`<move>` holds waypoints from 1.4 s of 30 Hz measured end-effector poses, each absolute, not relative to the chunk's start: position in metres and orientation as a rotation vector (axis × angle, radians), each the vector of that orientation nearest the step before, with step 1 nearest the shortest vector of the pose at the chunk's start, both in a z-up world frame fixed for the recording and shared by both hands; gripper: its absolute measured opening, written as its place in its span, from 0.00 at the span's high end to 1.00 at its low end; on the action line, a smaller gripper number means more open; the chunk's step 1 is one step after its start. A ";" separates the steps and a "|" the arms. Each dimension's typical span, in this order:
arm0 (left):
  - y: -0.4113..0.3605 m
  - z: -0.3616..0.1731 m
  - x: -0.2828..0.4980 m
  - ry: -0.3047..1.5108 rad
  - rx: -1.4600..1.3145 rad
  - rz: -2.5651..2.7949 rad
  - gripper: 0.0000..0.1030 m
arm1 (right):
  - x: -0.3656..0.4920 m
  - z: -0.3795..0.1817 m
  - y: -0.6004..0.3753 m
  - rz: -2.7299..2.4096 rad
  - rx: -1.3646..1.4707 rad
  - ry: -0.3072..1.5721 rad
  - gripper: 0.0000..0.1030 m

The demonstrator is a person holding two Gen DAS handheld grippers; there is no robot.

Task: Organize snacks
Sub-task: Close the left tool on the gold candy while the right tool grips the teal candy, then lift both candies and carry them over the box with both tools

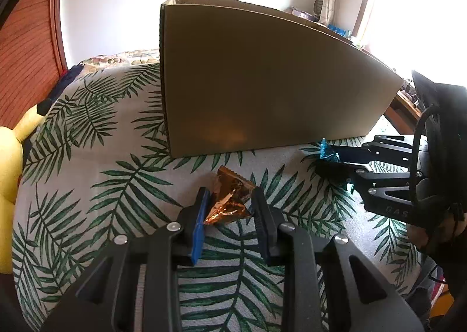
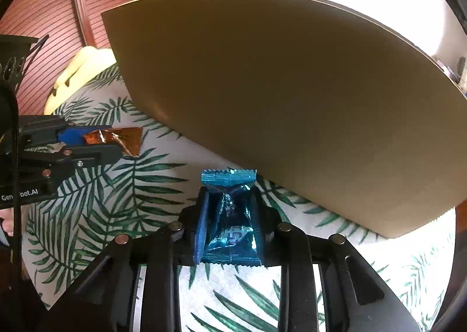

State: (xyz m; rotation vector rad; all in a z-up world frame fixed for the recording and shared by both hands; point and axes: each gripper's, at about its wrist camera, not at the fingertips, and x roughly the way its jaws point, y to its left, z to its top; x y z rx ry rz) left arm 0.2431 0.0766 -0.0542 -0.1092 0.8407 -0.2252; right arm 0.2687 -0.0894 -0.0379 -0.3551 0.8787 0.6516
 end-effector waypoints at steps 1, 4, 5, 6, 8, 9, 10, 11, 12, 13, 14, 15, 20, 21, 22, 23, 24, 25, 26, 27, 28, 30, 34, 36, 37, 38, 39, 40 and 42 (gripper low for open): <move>0.076 -0.054 0.243 0.839 -0.105 -0.224 0.73 | 0.268 -0.038 -0.091 0.645 -0.354 0.875 0.77; 0.072 -0.054 0.241 0.836 -0.093 -0.220 0.73 | 0.263 -0.038 -0.096 0.638 -0.338 0.870 0.77; 0.071 -0.054 0.240 0.836 -0.087 -0.220 0.73 | 0.262 -0.037 -0.099 0.638 -0.332 0.869 0.77; 0.070 -0.053 0.240 0.835 -0.082 -0.220 0.73 | 0.260 -0.037 -0.100 0.637 -0.325 0.866 0.77; 0.068 -0.053 0.238 0.834 -0.074 -0.219 0.73 | 0.256 -0.034 -0.105 0.638 -0.311 0.860 0.77; 0.067 -0.053 0.238 0.833 -0.072 -0.220 0.73 | 0.254 -0.033 -0.107 0.638 -0.306 0.858 0.77; 0.066 -0.052 0.238 0.832 -0.069 -0.220 0.73 | 0.251 -0.032 -0.109 0.638 -0.300 0.854 0.77; 0.066 -0.052 0.238 0.831 -0.065 -0.220 0.73 | 0.249 -0.030 -0.111 0.638 -0.296 0.851 0.77; 0.063 -0.052 0.237 0.830 -0.059 -0.221 0.73 | 0.247 -0.028 -0.115 0.637 -0.290 0.848 0.77; 0.062 -0.052 0.237 0.829 -0.055 -0.223 0.73 | 0.245 -0.027 -0.116 0.636 -0.285 0.844 0.77; 0.060 -0.050 0.236 0.828 -0.052 -0.228 0.73 | 0.242 -0.025 -0.118 0.634 -0.282 0.840 0.77; 0.058 -0.050 0.235 0.826 -0.050 -0.233 0.73 | 0.240 -0.024 -0.120 0.632 -0.279 0.836 0.77; 0.048 -0.038 0.228 0.801 -0.044 -0.261 0.73 | 0.229 -0.018 -0.130 0.623 -0.262 0.819 0.77; 0.046 -0.036 0.227 0.796 -0.043 -0.267 0.73 | 0.229 -0.017 -0.131 0.621 -0.257 0.816 0.77; 0.045 -0.032 0.227 0.788 -0.042 -0.273 0.73 | 0.227 -0.016 -0.134 0.617 -0.248 0.813 0.77; 0.043 -0.029 0.226 0.782 -0.043 -0.278 0.73 | 0.226 -0.015 -0.135 0.615 -0.239 0.810 0.77; 0.041 -0.026 0.225 0.776 -0.043 -0.284 0.73 | 0.225 -0.013 -0.138 0.612 -0.227 0.808 0.77; 0.039 -0.023 0.225 0.769 -0.042 -0.289 0.73 | 0.225 -0.012 -0.140 0.610 -0.214 0.806 0.77; 0.037 -0.019 0.224 0.760 -0.041 -0.294 0.73 | 0.224 -0.010 -0.143 0.607 -0.200 0.803 0.77; 0.035 -0.014 0.224 0.749 -0.039 -0.300 0.73 | 0.223 -0.009 -0.146 0.605 -0.191 0.799 0.77; 0.033 -0.009 0.224 0.739 -0.038 -0.304 0.73 | 0.222 -0.007 -0.149 0.601 -0.187 0.795 0.77; 0.029 0.002 0.224 0.713 -0.039 -0.313 0.73 | 0.221 -0.002 -0.154 0.591 -0.178 0.783 0.77; 0.025 0.026 0.227 0.658 -0.042 -0.326 0.73 | 0.221 0.013 -0.162 0.580 -0.163 0.746 0.77; 0.023 0.036 0.229 0.631 -0.041 -0.329 0.73 | 0.222 0.020 -0.165 0.577 -0.161 0.722 0.77; 0.023 0.042 0.232 0.618 -0.039 -0.330 0.73 | 0.223 0.025 -0.167 0.574 -0.160 0.708 0.77; 0.022 0.047 0.234 0.606 -0.036 -0.331 0.73 | 0.225 0.030 -0.166 0.573 -0.159 0.696 0.77; 0.023 0.051 0.236 0.594 -0.034 -0.329 0.73 | 0.226 0.037 -0.167 0.573 -0.159 0.680 0.77; 0.024 0.057 0.240 0.582 -0.031 -0.326 0.73 | 0.227 0.041 -0.166 0.572 -0.161 0.668 0.77; 0.025 0.066 0.246 0.561 -0.030 -0.322 0.73 | 0.232 0.052 -0.165 0.566 -0.169 0.636 0.77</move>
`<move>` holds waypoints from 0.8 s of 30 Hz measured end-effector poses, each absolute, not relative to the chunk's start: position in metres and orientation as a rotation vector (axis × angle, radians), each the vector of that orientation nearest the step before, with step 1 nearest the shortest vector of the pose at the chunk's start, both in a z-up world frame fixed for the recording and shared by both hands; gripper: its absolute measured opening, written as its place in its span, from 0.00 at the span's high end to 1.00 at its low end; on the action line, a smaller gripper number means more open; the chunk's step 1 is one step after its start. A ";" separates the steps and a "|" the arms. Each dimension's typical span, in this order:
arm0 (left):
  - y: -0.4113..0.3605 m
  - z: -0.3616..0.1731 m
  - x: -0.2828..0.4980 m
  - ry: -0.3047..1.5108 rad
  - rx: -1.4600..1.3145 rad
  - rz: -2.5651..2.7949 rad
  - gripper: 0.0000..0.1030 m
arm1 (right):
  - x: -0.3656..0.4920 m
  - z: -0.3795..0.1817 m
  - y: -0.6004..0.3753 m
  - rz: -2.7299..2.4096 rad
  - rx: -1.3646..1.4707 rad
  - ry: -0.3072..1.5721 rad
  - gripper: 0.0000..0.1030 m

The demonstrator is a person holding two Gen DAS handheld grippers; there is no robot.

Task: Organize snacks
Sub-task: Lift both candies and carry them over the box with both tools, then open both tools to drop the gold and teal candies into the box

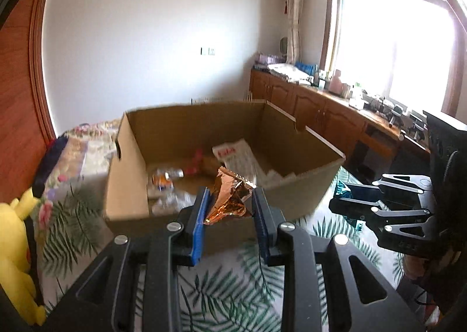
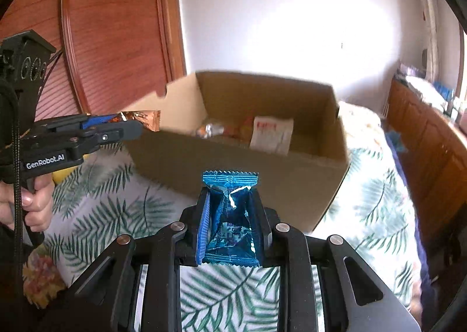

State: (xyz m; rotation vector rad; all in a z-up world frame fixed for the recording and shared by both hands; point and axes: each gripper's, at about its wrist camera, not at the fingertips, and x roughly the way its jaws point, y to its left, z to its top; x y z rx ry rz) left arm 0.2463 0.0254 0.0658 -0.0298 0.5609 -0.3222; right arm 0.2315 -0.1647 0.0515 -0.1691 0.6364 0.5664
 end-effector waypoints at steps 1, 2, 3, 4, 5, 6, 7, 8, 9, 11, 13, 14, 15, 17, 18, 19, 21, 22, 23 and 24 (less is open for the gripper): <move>0.027 0.071 0.250 0.550 -0.030 -0.321 0.73 | 0.234 0.057 -0.163 0.565 -0.172 0.625 0.77; 0.027 0.074 0.252 0.541 -0.030 -0.322 0.73 | 0.236 0.061 -0.162 0.564 -0.176 0.614 0.77; 0.026 0.078 0.254 0.533 -0.029 -0.322 0.73 | 0.238 0.066 -0.161 0.564 -0.179 0.602 0.77; 0.026 0.081 0.256 0.522 -0.026 -0.322 0.73 | 0.240 0.070 -0.159 0.564 -0.181 0.590 0.77; 0.026 0.084 0.258 0.514 -0.022 -0.321 0.73 | 0.243 0.074 -0.157 0.565 -0.183 0.580 0.77; 0.026 0.086 0.261 0.509 -0.019 -0.321 0.73 | 0.246 0.077 -0.156 0.566 -0.184 0.573 0.77; 0.027 0.088 0.264 0.504 -0.019 -0.320 0.73 | 0.249 0.079 -0.155 0.568 -0.186 0.567 0.77; 0.027 0.088 0.268 0.502 -0.020 -0.319 0.73 | 0.252 0.081 -0.153 0.569 -0.187 0.561 0.77; 0.028 0.087 0.271 0.502 -0.024 -0.319 0.73 | 0.255 0.083 -0.152 0.571 -0.188 0.557 0.77; 0.031 0.083 0.281 0.512 -0.037 -0.317 0.73 | 0.262 0.083 -0.148 0.577 -0.188 0.557 0.77; 0.033 0.078 0.290 0.524 -0.048 -0.310 0.73 | 0.270 0.082 -0.144 0.578 -0.184 0.560 0.77; 0.033 0.076 0.293 0.527 -0.049 -0.308 0.73 | 0.274 0.081 -0.142 0.580 -0.183 0.563 0.77; 0.033 0.074 0.297 0.531 -0.049 -0.304 0.73 | 0.277 0.080 -0.140 0.580 -0.184 0.563 0.77; 0.034 0.070 0.305 0.537 -0.051 -0.301 0.73 | 0.283 0.079 -0.137 0.577 -0.189 0.564 0.77; 0.035 0.068 0.308 0.540 -0.053 -0.300 0.73 | 0.287 0.079 -0.135 0.576 -0.190 0.565 0.77; 0.033 0.066 0.309 0.541 -0.053 -0.300 0.73 | 0.290 0.079 -0.135 0.576 -0.191 0.564 0.77; 0.032 0.064 0.314 0.542 -0.051 -0.298 0.73 | 0.297 0.077 -0.134 0.575 -0.190 0.567 0.77; 0.031 0.063 0.318 0.544 -0.050 -0.297 0.73 | 0.301 0.077 -0.133 0.576 -0.188 0.567 0.77; 0.031 0.062 0.319 0.546 -0.050 -0.297 0.73 | 0.304 0.076 -0.132 0.576 -0.187 0.569 0.77; 0.030 0.060 0.321 0.550 -0.050 -0.297 0.73 | 0.307 0.074 -0.131 0.576 -0.186 0.571 0.77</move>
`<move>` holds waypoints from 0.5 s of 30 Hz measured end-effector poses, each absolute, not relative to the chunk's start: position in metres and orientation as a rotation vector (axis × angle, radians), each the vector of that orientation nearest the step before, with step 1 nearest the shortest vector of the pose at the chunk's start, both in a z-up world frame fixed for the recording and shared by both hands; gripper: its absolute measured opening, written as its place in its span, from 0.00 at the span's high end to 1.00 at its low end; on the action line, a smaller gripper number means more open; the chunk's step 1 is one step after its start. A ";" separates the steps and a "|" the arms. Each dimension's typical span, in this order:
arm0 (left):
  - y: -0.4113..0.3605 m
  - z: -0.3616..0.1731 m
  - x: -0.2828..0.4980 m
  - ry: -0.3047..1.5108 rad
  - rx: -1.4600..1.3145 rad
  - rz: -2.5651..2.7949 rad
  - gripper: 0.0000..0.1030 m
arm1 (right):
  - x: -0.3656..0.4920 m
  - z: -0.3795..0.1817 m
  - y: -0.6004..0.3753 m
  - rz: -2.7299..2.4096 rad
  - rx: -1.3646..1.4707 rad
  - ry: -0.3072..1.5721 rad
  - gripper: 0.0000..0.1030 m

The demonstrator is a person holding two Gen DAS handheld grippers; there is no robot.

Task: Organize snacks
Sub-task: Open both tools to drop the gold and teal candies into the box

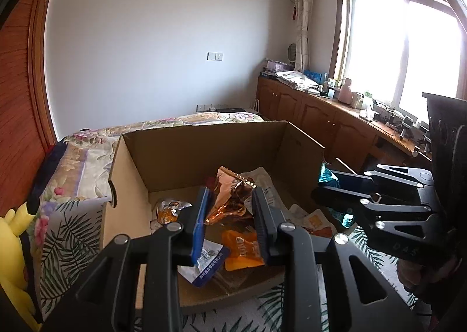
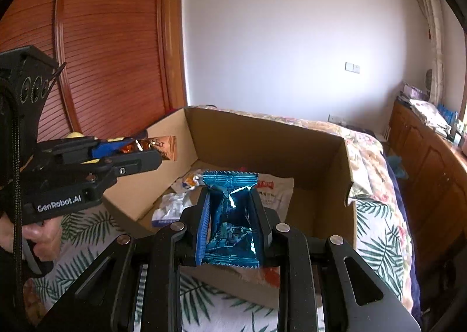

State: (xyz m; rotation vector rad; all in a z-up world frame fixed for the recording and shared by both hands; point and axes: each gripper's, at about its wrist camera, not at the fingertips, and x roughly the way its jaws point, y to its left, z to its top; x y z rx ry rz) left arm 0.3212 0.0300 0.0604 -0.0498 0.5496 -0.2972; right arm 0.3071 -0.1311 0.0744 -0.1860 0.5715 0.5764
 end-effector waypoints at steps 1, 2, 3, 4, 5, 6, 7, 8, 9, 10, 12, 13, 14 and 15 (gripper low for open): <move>0.029 0.059 0.323 0.551 -0.047 -0.297 0.73 | 0.310 0.073 -0.130 0.577 -0.186 0.575 0.77; 0.029 0.058 0.325 0.552 -0.046 -0.296 0.73 | 0.313 0.070 -0.129 0.578 -0.186 0.579 0.77; 0.028 0.057 0.326 0.555 -0.045 -0.295 0.73 | 0.314 0.070 -0.129 0.579 -0.185 0.581 0.77; 0.027 0.055 0.327 0.558 -0.044 -0.294 0.73 | 0.316 0.068 -0.128 0.581 -0.183 0.585 0.77; 0.027 0.054 0.328 0.561 -0.042 -0.292 0.73 | 0.319 0.065 -0.128 0.583 -0.181 0.589 0.77; 0.027 0.053 0.329 0.564 -0.040 -0.289 0.72 | 0.320 0.063 -0.127 0.584 -0.179 0.593 0.76; 0.026 0.051 0.330 0.567 -0.039 -0.287 0.71 | 0.321 0.061 -0.127 0.584 -0.178 0.597 0.76; 0.027 0.050 0.331 0.568 -0.041 -0.284 0.71 | 0.322 0.059 -0.128 0.587 -0.175 0.601 0.76; 0.028 0.049 0.332 0.571 -0.044 -0.280 0.70 | 0.323 0.058 -0.128 0.588 -0.172 0.605 0.76; 0.028 0.048 0.332 0.574 -0.046 -0.277 0.69 | 0.324 0.056 -0.128 0.588 -0.170 0.610 0.76; 0.028 0.047 0.332 0.579 -0.048 -0.270 0.68 | 0.324 0.054 -0.128 0.586 -0.171 0.618 0.75; 0.028 0.047 0.332 0.580 -0.049 -0.269 0.68 | 0.325 0.054 -0.129 0.582 -0.168 0.618 0.75; 0.028 0.046 0.331 0.581 -0.048 -0.268 0.67 | 0.324 0.054 -0.130 0.582 -0.163 0.619 0.73; 0.027 0.047 0.330 0.582 -0.046 -0.262 0.64 | 0.324 0.054 -0.131 0.581 -0.159 0.620 0.71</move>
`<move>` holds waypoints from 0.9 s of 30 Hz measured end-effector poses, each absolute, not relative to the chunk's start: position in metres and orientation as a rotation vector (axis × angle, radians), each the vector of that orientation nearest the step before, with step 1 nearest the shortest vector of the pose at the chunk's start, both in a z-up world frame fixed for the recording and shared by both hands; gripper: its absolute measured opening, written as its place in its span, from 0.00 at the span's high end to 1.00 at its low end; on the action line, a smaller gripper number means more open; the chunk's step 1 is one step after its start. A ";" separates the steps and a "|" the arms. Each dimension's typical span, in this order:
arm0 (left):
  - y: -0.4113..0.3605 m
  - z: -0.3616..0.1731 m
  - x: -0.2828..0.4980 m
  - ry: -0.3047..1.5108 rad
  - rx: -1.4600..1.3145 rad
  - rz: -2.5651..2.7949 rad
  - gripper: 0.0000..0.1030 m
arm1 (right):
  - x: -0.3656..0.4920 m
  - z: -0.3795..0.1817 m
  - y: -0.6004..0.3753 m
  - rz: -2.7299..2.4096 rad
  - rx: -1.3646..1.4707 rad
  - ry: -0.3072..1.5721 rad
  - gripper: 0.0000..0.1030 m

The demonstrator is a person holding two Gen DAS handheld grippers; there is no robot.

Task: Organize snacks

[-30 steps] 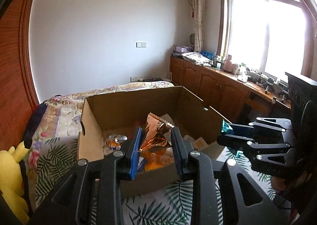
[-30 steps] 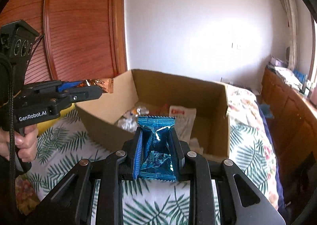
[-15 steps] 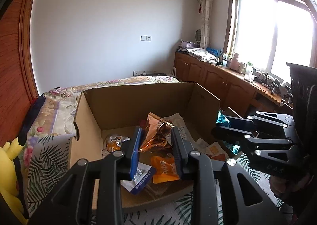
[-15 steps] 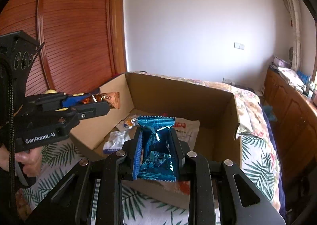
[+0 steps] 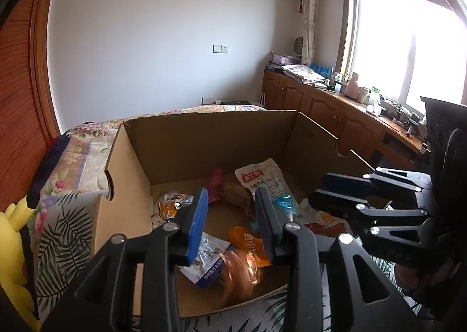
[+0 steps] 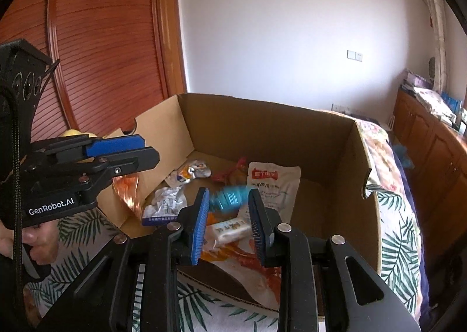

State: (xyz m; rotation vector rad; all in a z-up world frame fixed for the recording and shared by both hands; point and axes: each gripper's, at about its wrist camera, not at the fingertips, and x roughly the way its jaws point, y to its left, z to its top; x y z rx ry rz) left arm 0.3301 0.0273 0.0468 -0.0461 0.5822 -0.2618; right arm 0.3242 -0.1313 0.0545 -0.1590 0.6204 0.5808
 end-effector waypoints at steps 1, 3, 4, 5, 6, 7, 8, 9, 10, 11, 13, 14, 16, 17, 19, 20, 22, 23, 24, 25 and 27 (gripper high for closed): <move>0.027 0.047 0.329 0.581 -0.044 -0.259 0.60 | 0.324 0.055 -0.132 0.576 -0.156 0.619 0.71; 0.025 0.049 0.326 0.579 -0.034 -0.248 0.51 | 0.321 0.059 -0.134 0.572 -0.153 0.615 0.71; 0.025 0.051 0.323 0.575 -0.032 -0.241 0.50 | 0.319 0.061 -0.135 0.571 -0.151 0.610 0.71; 0.025 0.053 0.320 0.571 -0.033 -0.240 0.50 | 0.317 0.063 -0.137 0.571 -0.149 0.606 0.71; 0.024 0.055 0.317 0.568 -0.033 -0.239 0.50 | 0.314 0.065 -0.138 0.570 -0.148 0.602 0.70; 0.024 0.057 0.314 0.565 -0.032 -0.237 0.50 | 0.311 0.068 -0.139 0.569 -0.146 0.598 0.70; 0.023 0.060 0.310 0.561 -0.030 -0.235 0.49 | 0.307 0.070 -0.140 0.567 -0.144 0.594 0.70; 0.023 0.063 0.304 0.555 -0.026 -0.234 0.49 | 0.304 0.072 -0.141 0.566 -0.143 0.591 0.70; 0.023 0.065 0.300 0.551 -0.023 -0.232 0.49 | 0.300 0.074 -0.143 0.565 -0.139 0.588 0.70; 0.022 0.068 0.295 0.546 -0.018 -0.229 0.49 | 0.295 0.077 -0.145 0.565 -0.135 0.585 0.70; 0.021 0.075 0.283 0.535 -0.009 -0.222 0.48 | 0.287 0.081 -0.147 0.562 -0.133 0.578 0.69; 0.021 0.078 0.278 0.531 -0.004 -0.220 0.48 | 0.282 0.083 -0.148 0.560 -0.131 0.573 0.69; 0.020 0.086 0.266 0.517 0.007 -0.212 0.48 | 0.272 0.087 -0.152 0.554 -0.120 0.563 0.67; 0.020 0.089 0.260 0.511 0.011 -0.208 0.48 | 0.267 0.089 -0.155 0.553 -0.113 0.559 0.67; 0.020 0.096 0.247 0.500 0.014 -0.201 0.48 | 0.257 0.094 -0.158 0.551 -0.102 0.552 0.67; 0.020 0.098 0.242 0.495 0.015 -0.197 0.48 | 0.251 0.096 -0.160 0.550 -0.099 0.547 0.67; 0.019 0.104 0.229 0.487 0.019 -0.190 0.48 | 0.243 0.100 -0.163 0.548 -0.096 0.537 0.66; 0.020 0.106 0.223 0.484 0.021 -0.187 0.48 | 0.238 0.103 -0.164 0.548 -0.095 0.531 0.66; 0.020 0.108 0.215 0.480 0.023 -0.184 0.48 | 0.234 0.105 -0.165 0.547 -0.094 0.526 0.66; 0.020 0.109 0.210 0.477 0.026 -0.181 0.47 | 0.228 0.108 -0.166 0.548 -0.093 0.521 0.66; 0.019 0.112 0.199 0.473 0.027 -0.176 0.47 | 0.219 0.110 -0.167 0.544 -0.095 0.511 0.66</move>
